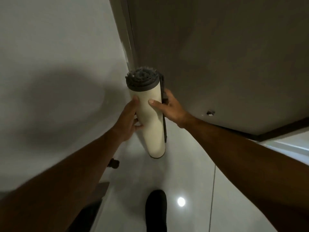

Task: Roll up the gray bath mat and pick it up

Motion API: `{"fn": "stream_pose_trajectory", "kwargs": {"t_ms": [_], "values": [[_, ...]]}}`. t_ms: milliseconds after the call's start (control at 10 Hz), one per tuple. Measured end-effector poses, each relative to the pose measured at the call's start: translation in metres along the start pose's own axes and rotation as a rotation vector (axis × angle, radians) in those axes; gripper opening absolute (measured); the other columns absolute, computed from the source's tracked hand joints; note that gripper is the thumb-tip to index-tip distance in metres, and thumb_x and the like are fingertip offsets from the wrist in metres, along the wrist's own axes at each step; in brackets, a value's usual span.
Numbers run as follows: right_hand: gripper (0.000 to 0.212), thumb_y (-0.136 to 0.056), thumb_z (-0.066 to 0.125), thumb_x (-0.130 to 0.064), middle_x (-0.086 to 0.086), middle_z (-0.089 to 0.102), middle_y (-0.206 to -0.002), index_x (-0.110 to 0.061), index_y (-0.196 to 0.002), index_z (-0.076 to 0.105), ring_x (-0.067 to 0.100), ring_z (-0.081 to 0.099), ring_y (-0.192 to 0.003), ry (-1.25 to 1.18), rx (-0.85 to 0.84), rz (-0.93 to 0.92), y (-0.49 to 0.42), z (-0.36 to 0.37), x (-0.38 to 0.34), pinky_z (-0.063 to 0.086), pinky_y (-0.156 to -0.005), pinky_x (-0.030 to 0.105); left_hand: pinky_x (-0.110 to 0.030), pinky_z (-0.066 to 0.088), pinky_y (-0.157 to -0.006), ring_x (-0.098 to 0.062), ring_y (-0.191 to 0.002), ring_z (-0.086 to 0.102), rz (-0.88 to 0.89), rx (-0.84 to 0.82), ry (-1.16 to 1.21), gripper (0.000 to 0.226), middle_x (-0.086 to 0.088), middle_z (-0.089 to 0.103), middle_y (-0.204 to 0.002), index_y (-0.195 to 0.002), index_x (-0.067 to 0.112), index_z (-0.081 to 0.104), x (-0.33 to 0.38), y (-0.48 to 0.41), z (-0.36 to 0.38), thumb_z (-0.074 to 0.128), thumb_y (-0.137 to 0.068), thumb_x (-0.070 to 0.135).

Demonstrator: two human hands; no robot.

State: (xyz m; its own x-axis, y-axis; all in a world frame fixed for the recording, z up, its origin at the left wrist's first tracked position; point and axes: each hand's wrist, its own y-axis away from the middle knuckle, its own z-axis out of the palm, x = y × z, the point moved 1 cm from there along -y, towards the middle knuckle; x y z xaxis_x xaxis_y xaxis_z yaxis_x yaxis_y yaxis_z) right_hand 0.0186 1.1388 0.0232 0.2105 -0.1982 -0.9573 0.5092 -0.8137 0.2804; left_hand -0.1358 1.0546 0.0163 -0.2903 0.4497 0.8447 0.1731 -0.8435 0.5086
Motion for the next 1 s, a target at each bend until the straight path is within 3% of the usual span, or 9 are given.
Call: {"fn": "stream_pose_trajectory", "kwargs": {"t_ms": [100, 200, 300, 400, 500, 600, 800, 900, 1000], "values": [[0.069, -0.087, 0.074, -0.037, 0.001, 0.058, -0.135, -0.025, -0.144, 0.037, 0.021, 0.062, -0.118, -0.001, -0.029, 0.020, -0.050, 0.006, 0.001, 0.055, -0.098, 0.048, -0.041, 0.057, -0.082, -0.018, -0.119, 0.060, -0.012, 0.029, 0.048, 0.064, 0.008, 0.062, -0.131, -0.131, 0.050, 0.052, 0.005, -0.046, -0.015, 0.054, -0.074, 0.079], [0.056, -0.095, 0.066, -0.024, 0.008, 0.059, -0.138, -0.015, -0.144, 0.041, 0.025, 0.060, -0.122, 0.020, -0.106, 0.017, -0.093, 0.014, 0.012, 0.051, -0.103, 0.046, -0.044, 0.051, -0.096, -0.018, -0.128, 0.054, -0.036, 0.097, 0.124, 0.082, 0.004, 0.055, -0.143, -0.147, 0.040, 0.041, -0.003, -0.089, -0.029, 0.053, -0.075, 0.076], [0.058, -0.100, 0.058, -0.022, 0.010, 0.050, -0.148, -0.012, -0.151, 0.032, 0.026, 0.050, -0.133, 0.075, -0.097, 0.046, -0.123, 0.031, 0.017, 0.044, -0.109, 0.040, -0.053, 0.030, -0.118, -0.022, -0.141, 0.042, -0.096, 0.189, 0.189, 0.080, 0.000, 0.042, -0.156, -0.154, 0.035, 0.030, -0.013, -0.121, -0.042, 0.045, -0.085, 0.074], [0.062, -0.103, 0.052, -0.024, 0.012, 0.043, -0.153, -0.012, -0.155, 0.021, 0.027, 0.044, -0.139, 0.145, -0.071, 0.024, -0.145, 0.034, 0.018, 0.037, -0.115, 0.045, -0.044, 0.044, -0.109, -0.016, -0.128, 0.055, -0.047, 0.220, 0.188, 0.068, 0.003, 0.053, -0.144, -0.154, 0.032, 0.029, -0.010, -0.137, -0.040, 0.037, -0.095, 0.066], [0.073, -0.103, 0.051, -0.028, 0.012, 0.041, -0.155, -0.014, -0.158, 0.006, 0.028, 0.046, -0.137, 0.182, -0.160, 0.085, -0.154, 0.025, 0.019, 0.042, -0.112, 0.048, -0.043, 0.046, -0.106, -0.017, -0.124, 0.055, -0.030, 0.332, 0.189, 0.069, 0.001, 0.051, -0.145, -0.155, 0.030, 0.024, -0.008, -0.142, -0.029, 0.039, -0.097, 0.061], [0.088, -0.099, 0.055, -0.037, 0.012, 0.039, -0.157, -0.013, -0.158, -0.005, 0.030, 0.047, -0.136, 0.292, -0.168, 0.157, -0.158, 0.019, 0.018, 0.045, -0.109, 0.049, -0.052, 0.035, -0.116, -0.029, -0.141, 0.040, -0.024, 0.473, 0.168, 0.071, -0.009, 0.033, -0.160, -0.157, 0.024, 0.019, -0.005, -0.141, -0.024, 0.042, -0.098, 0.056], [0.077, -0.093, 0.067, -0.029, 0.009, 0.047, -0.152, -0.012, -0.156, 0.026, 0.023, 0.049, -0.134, 0.156, -0.119, 0.112, -0.127, -0.002, -0.016, 0.046, -0.109, 0.044, -0.045, 0.030, -0.119, -0.027, -0.144, 0.035, 0.028, 0.514, 0.125, 0.064, -0.010, 0.030, -0.161, -0.157, 0.020, 0.020, 0.018, -0.119, -0.016, 0.040, -0.102, 0.047], [0.071, -0.091, 0.056, -0.060, 0.004, 0.052, -0.147, -0.018, -0.147, 0.044, 0.024, 0.053, -0.128, 0.108, -0.092, 0.176, -0.082, -0.024, -0.042, 0.046, -0.101, 0.042, -0.043, 0.036, -0.116, -0.027, -0.138, 0.043, 0.372, 0.614, -0.393, 0.054, -0.017, 0.045, -0.150, -0.149, 0.007, 0.039, 0.046, -0.081, 0.004, 0.043, -0.104, 0.036], [0.075, -0.087, 0.046, -0.073, 0.000, 0.058, -0.139, -0.023, -0.143, 0.050, 0.019, 0.057, -0.120, 0.074, -0.011, 0.208, -0.033, -0.062, -0.080, 0.045, -0.092, 0.041, -0.043, 0.048, -0.096, -0.026, -0.104, 0.061, 0.744, 0.442, -0.656, 0.029, -0.013, 0.067, -0.106, -0.105, 0.004, 0.066, 0.084, -0.043, 0.044, 0.047, -0.104, 0.025]]}}
